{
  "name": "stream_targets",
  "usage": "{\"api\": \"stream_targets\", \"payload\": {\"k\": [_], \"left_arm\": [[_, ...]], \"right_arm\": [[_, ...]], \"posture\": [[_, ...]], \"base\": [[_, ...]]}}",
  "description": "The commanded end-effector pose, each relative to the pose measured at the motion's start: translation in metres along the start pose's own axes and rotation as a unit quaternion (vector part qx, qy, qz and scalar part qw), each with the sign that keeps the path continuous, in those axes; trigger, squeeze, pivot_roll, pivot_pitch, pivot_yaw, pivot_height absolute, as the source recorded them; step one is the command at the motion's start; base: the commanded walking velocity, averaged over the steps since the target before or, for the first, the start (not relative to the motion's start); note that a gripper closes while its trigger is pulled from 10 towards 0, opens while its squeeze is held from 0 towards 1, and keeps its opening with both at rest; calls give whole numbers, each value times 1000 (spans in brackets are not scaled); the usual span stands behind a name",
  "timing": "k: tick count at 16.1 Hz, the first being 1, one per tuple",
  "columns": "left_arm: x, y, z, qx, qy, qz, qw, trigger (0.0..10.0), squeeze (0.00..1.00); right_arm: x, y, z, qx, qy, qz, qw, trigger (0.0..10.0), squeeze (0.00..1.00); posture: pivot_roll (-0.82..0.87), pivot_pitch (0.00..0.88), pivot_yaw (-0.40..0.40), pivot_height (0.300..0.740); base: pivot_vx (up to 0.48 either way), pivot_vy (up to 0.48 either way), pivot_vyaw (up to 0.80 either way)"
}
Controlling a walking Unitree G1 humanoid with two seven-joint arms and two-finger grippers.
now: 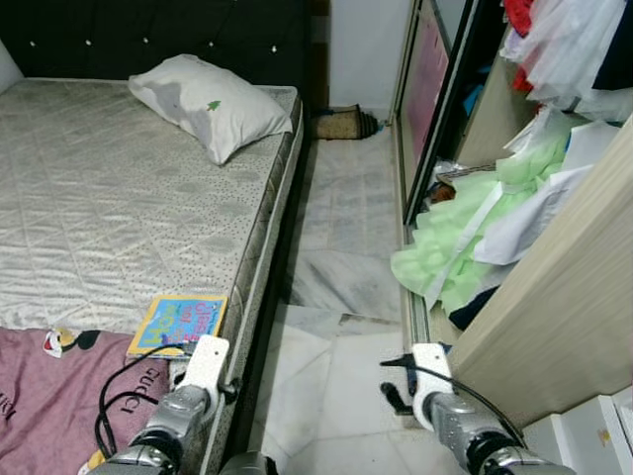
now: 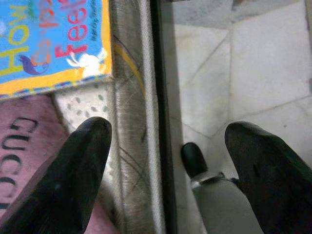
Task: Clean up the room
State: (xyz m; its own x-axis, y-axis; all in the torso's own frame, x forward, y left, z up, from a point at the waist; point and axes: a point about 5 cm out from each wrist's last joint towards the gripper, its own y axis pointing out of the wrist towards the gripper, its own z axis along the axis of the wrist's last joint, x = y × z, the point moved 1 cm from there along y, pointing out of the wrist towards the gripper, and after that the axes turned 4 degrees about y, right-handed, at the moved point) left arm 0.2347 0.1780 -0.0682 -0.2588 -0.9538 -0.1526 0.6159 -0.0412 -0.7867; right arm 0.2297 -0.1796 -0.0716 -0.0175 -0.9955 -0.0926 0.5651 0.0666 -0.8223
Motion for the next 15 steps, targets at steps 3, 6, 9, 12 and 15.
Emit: {"api": "stream_targets", "payload": {"k": [3, 6, 9, 12, 15], "left_arm": [[4, 1, 0, -17, 15, -9, 1000, 10000, 0], [12, 2, 3, -12, 28, -20, 999, 10000, 0], [2, -1, -12, -21, 25, -17, 999, 10000, 0], [1, -1, -8, -4, 30, -14, 999, 10000, 0], [0, -1, -8, -3, 38, -13, 999, 10000, 0]], "right_arm": [[2, 0, -4, -4, 0, -5, 1000, 10000, 0], [0, 0, -9, -2, 8, -2, 1000, 10000, 0], [-1, 0, -13, -3, 14, -2, 1000, 10000, 0], [-2, 0, -14, -2, 7, 4, 1000, 10000, 0], [-3, 0, -16, -4, 6, 6, 1000, 10000, 0]], "posture": [[-57, 0, 37, 740], [-69, 0, 54, 740], [-77, 0, 63, 740], [-77, 0, 66, 740], [-69, 0, 66, 740]], "base": [[0, 0, 0], [0, 0, 0], [0, 0, 0], [0, 0, 0], [0, 0, 0]]}}
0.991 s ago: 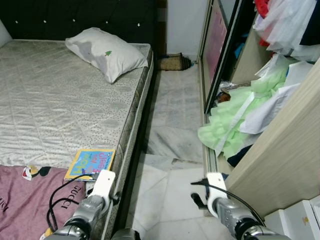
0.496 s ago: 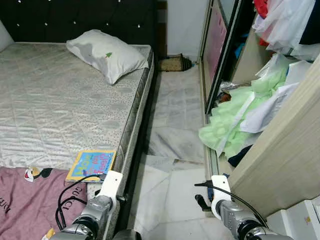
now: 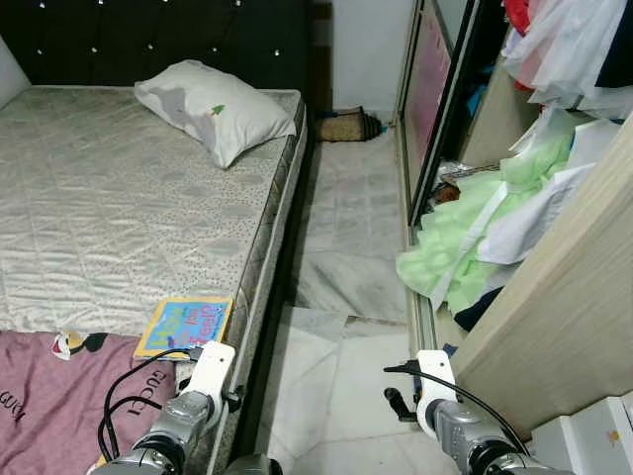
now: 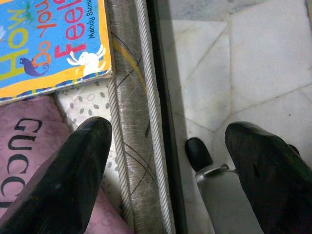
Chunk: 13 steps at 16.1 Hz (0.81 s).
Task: Clean up the room
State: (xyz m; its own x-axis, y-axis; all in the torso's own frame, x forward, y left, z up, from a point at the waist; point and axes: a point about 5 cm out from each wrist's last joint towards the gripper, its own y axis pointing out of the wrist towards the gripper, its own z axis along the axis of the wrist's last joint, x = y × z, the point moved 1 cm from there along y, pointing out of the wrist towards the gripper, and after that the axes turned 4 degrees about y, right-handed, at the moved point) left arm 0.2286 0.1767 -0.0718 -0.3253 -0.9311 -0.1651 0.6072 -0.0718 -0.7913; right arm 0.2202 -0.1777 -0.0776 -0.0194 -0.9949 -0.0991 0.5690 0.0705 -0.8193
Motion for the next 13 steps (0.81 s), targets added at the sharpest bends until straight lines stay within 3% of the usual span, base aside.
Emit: {"api": "stream_targets", "payload": {"k": [1, 6, 8, 10, 13], "left_arm": [[-4, -1, -3, -4, 5, 3, 1000, 10000, 0], [-7, 0, 4, 9, -3, 14, 1000, 10000, 0], [-13, 0, 25, 56, 3, 33, 998, 10000, 0], [-31, -5, 26, 87, -20, 60, 994, 10000, 0], [-45, -25, 32, 184, -25, 41, 982, 10000, 0]], "right_arm": [[-2, 0, -5, -6, 3, 5, 1000, 10000, 0], [-3, 0, -4, -1, -1, 6, 1000, 10000, 0], [-2, 0, 1, 17, -3, 3, 1000, 10000, 0], [-5, 0, 17, 63, 46, 23, 997, 10000, 0], [-19, -8, 41, 157, 29, 91, 983, 10000, 0]], "posture": [[-69, 0, 66, 740], [-66, 0, 67, 740], [-66, 0, 66, 740], [-56, 0, 46, 740], [-31, 96, 71, 740]], "base": [[0, 0, 0], [0, 0, 0], [0, 0, 0], [0, 0, 0], [0, 0, 0]]}}
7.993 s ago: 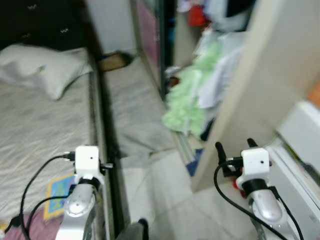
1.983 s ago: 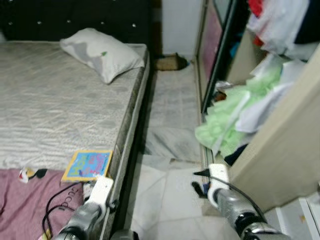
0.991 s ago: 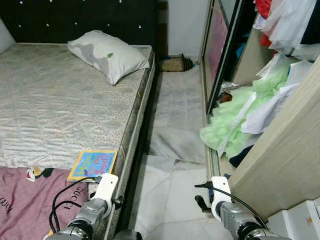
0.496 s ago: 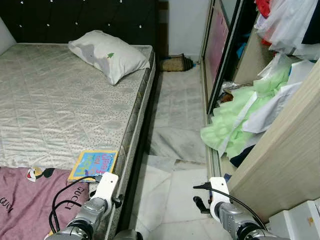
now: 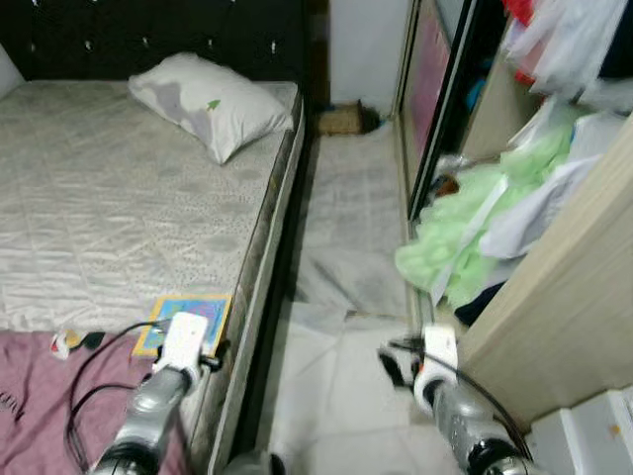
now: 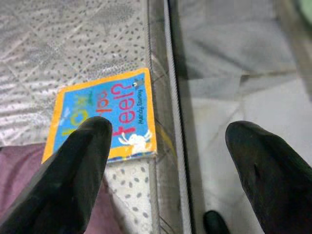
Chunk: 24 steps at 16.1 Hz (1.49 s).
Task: Clean up the room
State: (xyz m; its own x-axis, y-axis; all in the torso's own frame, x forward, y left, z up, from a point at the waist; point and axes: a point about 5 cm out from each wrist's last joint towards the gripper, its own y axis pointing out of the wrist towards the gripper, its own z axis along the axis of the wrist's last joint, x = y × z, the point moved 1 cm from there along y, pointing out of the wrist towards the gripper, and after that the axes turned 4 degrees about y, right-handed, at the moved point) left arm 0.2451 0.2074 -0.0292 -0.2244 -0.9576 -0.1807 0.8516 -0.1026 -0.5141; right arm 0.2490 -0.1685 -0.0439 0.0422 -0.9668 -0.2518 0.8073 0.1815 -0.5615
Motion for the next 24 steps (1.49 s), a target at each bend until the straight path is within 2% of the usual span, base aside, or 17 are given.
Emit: {"api": "stream_targets", "payload": {"k": [1, 2, 3, 4, 5, 6, 7, 8, 9, 10, 11, 13, 15, 19, 24], "left_arm": [[-7, -4, 7, 14, -7, -1, 1000, 10000, 0], [-9, -13, 13, 39, -22, 7, 999, 10000, 0], [-9, -14, 18, 50, -19, 2, 999, 10000, 0], [-5, -12, 39, 88, -19, -6, 996, 10000, 0], [4, -16, 41, 119, -19, 4, 993, 10000, 0], [7, -26, 59, 148, -39, 29, 988, 10000, 0], [8, -30, 69, 158, -49, 35, 985, 10000, 0], [11, -29, 71, 173, -32, 40, 984, 10000, 0], [12, -26, 67, 166, -35, 51, 984, 10000, 0], [12, -23, 65, 155, -56, 62, 984, 10000, 0], [16, -24, 68, 164, -58, 54, 983, 10000, 0], [23, -26, 74, 166, -49, 45, 984, 10000, 0], [24, -28, 75, 169, -41, 42, 984, 10000, 0], [29, -28, 65, 146, -40, 29, 988, 10000, 0], [26, -32, 60, 137, -36, 29, 989, 10000, 0]], "right_arm": [[-7, -1, 7, 20, 2, 19, 1000, 10000, 0], [-6, -7, 19, 58, 3, 0, 998, 10000, 0], [-7, -8, 27, 69, 10, -3, 998, 10000, 0], [-12, -6, 53, 104, 5, 8, 995, 10000, 0], [-5, -7, 60, 129, -16, -3, 991, 10000, 0], [2, -18, 73, 150, 28, -20, 988, 10000, 0], [-2, -24, 82, 162, 49, -4, 986, 10000, 0], [-4, -25, 80, 162, -6, 9, 987, 10000, 0], [2, -24, 75, 151, -21, -2, 988, 10000, 0], [5, -25, 74, 150, -10, -13, 989, 10000, 0], [1, -29, 76, 156, -14, -3, 988, 10000, 0], [3, -38, 76, 172, -6, -19, 985, 10000, 0], [2, -44, 77, 187, -21, -29, 982, 10000, 0], [-7, -46, 59, 156, -16, -21, 987, 10000, 0], [-6, -44, 56, 145, -14, -23, 989, 10000, 0]], "posture": [[-17, 120, 75, 740], [-20, 150, 54, 740], [-22, 145, 50, 740], [-43, 178, 49, 740], [-58, 143, 27, 740], [-61, 128, 16, 740], [-60, 119, 14, 740], [-62, 90, 13, 740], [-71, 70, 12, 740], [-79, 57, 12, 740], [-81, 53, 14, 740], [-89, 58, 20, 740], [-92, 64, 26, 740], [-86, 77, 33, 740], [-68, 93, 36, 740]], "base": [[0, 0, 0], [0, 0, 0], [0, 0, 0], [0, 0, 0], [0, 0, 0], [0, 0, 0], [0, 0, 0], [0, 0, 0], [0, 0, 0], [0, 0, 0], [0, 0, 0], [0, 0, 0], [0, 0, 0], [0, 0, 0], [0, 0, 0]]}}
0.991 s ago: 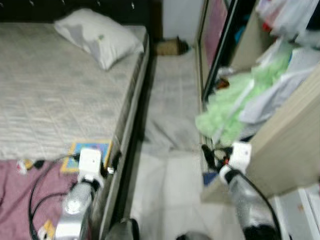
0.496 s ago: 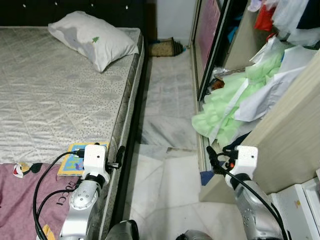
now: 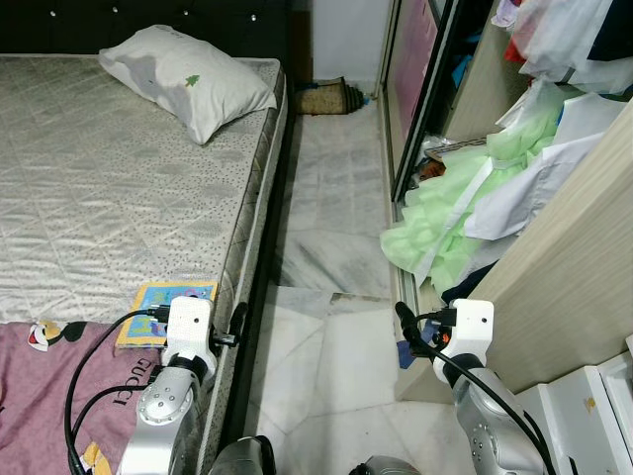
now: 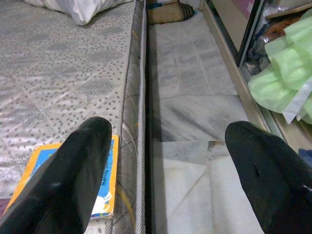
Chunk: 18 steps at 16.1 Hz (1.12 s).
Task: Clean up the room
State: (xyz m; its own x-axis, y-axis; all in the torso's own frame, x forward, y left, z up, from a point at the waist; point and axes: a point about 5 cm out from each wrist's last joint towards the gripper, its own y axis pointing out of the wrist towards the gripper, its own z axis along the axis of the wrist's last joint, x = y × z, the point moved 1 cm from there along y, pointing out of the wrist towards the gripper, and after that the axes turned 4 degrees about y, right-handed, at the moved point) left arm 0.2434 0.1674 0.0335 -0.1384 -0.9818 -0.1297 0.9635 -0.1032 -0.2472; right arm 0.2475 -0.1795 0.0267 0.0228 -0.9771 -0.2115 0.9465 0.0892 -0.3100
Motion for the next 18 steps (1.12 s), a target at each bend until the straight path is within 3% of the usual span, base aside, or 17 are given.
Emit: {"api": "stream_targets", "payload": {"k": [1, 11, 16, 18], "left_arm": [[-1, -3, -3, -7, 5, -4, 1000, 10000, 0], [1, -3, 5, 5, -2, -23, 1000, 10000, 0], [4, -3, 4, 1, -4, -29, 1000, 10000, 0], [4, -3, 4, 1, -5, -30, 1000, 10000, 0]], "right_arm": [[1, -2, -1, -5, 1, -4, 1000, 10000, 0], [-10, -3, 2, 9, -10, 30, 999, 10000, 0], [-5, -3, 1, 7, -3, 17, 1000, 10000, 0], [-4, -3, 1, 4, -4, 15, 1000, 10000, 0]], "posture": [[-68, 97, 37, 740], [-59, 104, 38, 740], [-61, 107, 40, 740], [-64, 106, 42, 740]], "base": [[0, 0, 0], [0, 0, 54], [0, 0, 0], [0, 0, -678]]}}
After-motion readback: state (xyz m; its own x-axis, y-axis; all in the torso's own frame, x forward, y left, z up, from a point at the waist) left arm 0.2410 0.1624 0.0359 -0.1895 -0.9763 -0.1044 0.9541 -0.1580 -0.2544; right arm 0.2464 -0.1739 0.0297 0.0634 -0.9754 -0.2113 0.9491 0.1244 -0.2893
